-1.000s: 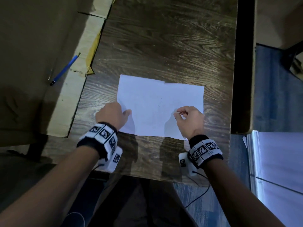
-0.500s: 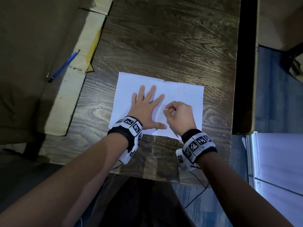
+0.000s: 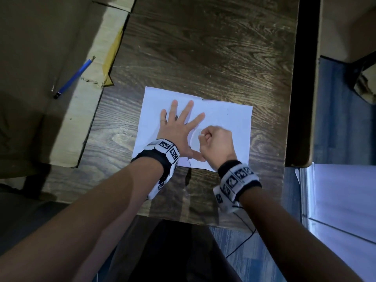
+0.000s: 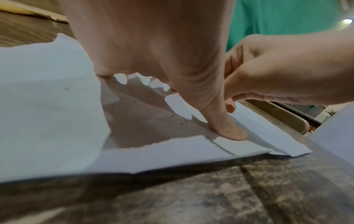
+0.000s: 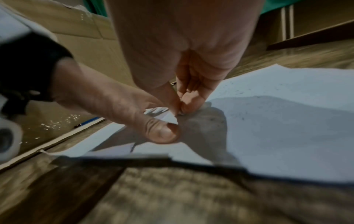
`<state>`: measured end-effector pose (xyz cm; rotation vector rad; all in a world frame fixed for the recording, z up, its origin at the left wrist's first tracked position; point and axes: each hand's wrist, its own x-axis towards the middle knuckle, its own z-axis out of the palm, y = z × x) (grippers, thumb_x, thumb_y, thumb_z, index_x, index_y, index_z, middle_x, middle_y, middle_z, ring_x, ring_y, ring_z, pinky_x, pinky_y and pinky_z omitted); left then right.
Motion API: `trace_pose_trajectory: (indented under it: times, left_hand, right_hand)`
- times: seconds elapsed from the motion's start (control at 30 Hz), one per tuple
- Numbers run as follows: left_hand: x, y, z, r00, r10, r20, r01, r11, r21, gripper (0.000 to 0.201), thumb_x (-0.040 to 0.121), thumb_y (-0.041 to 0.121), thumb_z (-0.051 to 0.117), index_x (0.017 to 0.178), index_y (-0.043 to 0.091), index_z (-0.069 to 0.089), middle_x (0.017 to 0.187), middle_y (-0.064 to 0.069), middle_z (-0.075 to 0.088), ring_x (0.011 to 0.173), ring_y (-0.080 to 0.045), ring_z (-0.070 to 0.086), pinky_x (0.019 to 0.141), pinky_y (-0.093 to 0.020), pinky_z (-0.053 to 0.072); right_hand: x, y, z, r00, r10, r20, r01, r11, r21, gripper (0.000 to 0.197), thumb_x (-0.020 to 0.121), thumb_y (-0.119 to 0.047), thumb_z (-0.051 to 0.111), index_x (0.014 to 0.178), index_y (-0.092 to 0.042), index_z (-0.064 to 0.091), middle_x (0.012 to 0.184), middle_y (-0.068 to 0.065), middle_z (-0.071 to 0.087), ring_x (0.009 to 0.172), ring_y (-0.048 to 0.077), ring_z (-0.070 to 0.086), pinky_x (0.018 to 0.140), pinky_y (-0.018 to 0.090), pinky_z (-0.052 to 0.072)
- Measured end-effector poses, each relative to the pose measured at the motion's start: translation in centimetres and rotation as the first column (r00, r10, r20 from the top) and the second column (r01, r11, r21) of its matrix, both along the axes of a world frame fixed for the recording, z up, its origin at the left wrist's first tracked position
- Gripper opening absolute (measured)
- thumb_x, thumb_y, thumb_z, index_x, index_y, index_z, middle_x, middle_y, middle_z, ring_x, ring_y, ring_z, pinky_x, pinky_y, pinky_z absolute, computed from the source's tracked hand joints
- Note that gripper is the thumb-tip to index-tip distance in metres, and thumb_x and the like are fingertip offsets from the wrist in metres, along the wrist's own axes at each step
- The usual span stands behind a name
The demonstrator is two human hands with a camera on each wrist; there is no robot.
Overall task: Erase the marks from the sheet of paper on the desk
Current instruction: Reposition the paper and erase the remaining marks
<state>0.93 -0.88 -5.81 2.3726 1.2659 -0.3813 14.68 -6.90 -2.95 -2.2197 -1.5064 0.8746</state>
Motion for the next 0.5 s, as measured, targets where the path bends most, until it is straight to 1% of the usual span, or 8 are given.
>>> trace_pose_trajectory:
  times: [0.07, 0.17, 0.2, 0.27, 0.3, 0.37, 0.43, 0.5]
  left_hand:
    - [0.1, 0.0, 0.2, 1.0, 0.001, -0.014, -0.001, 1.0, -0.006, 0.133, 0.051, 0.096, 0.057, 0.153, 0.048, -0.012, 0.161, 0.003, -0.031, 0.146, -0.041, -0.028, 0.116, -0.066, -0.007]
    - [0.2, 0.0, 0.4, 1.0, 0.0, -0.023, 0.0, 0.999, -0.032, 0.135, 0.049, 0.098, 0.055, 0.154, 0.046, -0.014, 0.161, 0.003, -0.032, 0.145, -0.04, -0.03, 0.116, -0.066, -0.008]
    - [0.2, 0.0, 0.5, 1.0, 0.002, -0.023, -0.003, 0.999, -0.035, 0.136, 0.049, 0.098, 0.055, 0.154, 0.046, -0.014, 0.161, 0.004, -0.032, 0.145, -0.04, -0.03, 0.116, -0.066, -0.009]
    - [0.2, 0.0, 0.4, 1.0, 0.009, -0.018, -0.01, 0.999, -0.036, 0.136, 0.049, 0.098, 0.056, 0.154, 0.046, -0.014, 0.161, 0.004, -0.031, 0.145, -0.039, -0.03, 0.116, -0.066, -0.008]
    - [0.2, 0.0, 0.4, 1.0, 0.01, -0.018, -0.01, 1.0, -0.026, 0.135, 0.05, 0.096, 0.057, 0.153, 0.046, -0.014, 0.161, 0.004, -0.031, 0.145, -0.039, -0.029, 0.116, -0.066, -0.007]
    - [0.2, 0.0, 0.4, 1.0, 0.006, -0.027, -0.006, 1.0, -0.017, 0.133, 0.053, 0.093, 0.059, 0.153, 0.046, -0.013, 0.161, 0.004, -0.03, 0.146, -0.039, -0.028, 0.116, -0.065, -0.006]
    - [0.3, 0.0, 0.4, 1.0, 0.007, -0.024, -0.008, 1.0, -0.022, 0.134, 0.052, 0.094, 0.059, 0.153, 0.047, -0.013, 0.161, 0.004, -0.03, 0.146, -0.039, -0.029, 0.116, -0.065, -0.007]
    - [0.2, 0.1, 0.5, 1.0, 0.005, -0.018, -0.006, 1.0, -0.031, 0.136, 0.049, 0.097, 0.057, 0.154, 0.046, -0.013, 0.161, 0.004, -0.03, 0.146, -0.038, -0.029, 0.116, -0.065, -0.007]
  right_hand:
    - [0.0, 0.1, 0.4, 0.999, 0.034, -0.018, -0.035, 0.999, -0.027, 0.01, 0.087, -0.016, 0.06, 0.079, -0.015, 0.065, 0.067, 0.0, 0.063, 0.063, 0.018, 0.061, 0.062, 0.039, 0.058]
    - [0.4, 2.9, 0.0, 1.0, -0.011, 0.02, 0.01, 0.999, 0.042, 0.013, 0.087, -0.015, 0.058, 0.075, -0.013, 0.062, 0.066, 0.0, 0.061, 0.058, 0.017, 0.057, 0.059, 0.039, 0.057]
    - [0.3, 3.3, -0.2, 0.999, -0.043, 0.009, 0.042, 0.997, 0.063, 0.013, 0.087, -0.015, 0.059, 0.076, -0.012, 0.063, 0.068, 0.001, 0.061, 0.058, 0.018, 0.057, 0.06, 0.04, 0.057]
    - [0.0, 2.2, -0.5, 0.997, -0.077, 0.002, 0.076, 0.995, 0.07, 0.01, 0.089, -0.016, 0.06, 0.083, -0.011, 0.066, 0.076, 0.002, 0.064, 0.065, 0.018, 0.061, 0.064, 0.039, 0.057]
    - [-0.2, 1.1, -0.4, 0.998, -0.063, 0.007, 0.063, 0.997, 0.054, 0.01, 0.089, -0.016, 0.06, 0.086, -0.011, 0.067, 0.078, 0.003, 0.065, 0.068, 0.018, 0.062, 0.067, 0.038, 0.058]
    - [-0.4, -0.6, 0.0, 1.0, 0.002, 0.001, -0.002, 1.0, -0.003, 0.01, 0.089, -0.016, 0.06, 0.087, -0.011, 0.068, 0.078, 0.002, 0.065, 0.068, 0.018, 0.062, 0.067, 0.038, 0.058]
    - [-0.2, 0.3, 0.3, 0.999, 0.035, 0.026, -0.035, 0.999, -0.018, 0.01, 0.088, -0.017, 0.06, 0.082, -0.013, 0.066, 0.074, 0.001, 0.064, 0.066, 0.019, 0.061, 0.065, 0.038, 0.058]
    - [0.1, 2.6, 0.1, 0.997, -0.001, 0.074, -0.001, 0.999, 0.037, 0.012, 0.088, -0.018, 0.059, 0.078, -0.012, 0.064, 0.072, 0.003, 0.063, 0.064, 0.021, 0.06, 0.063, 0.039, 0.057]
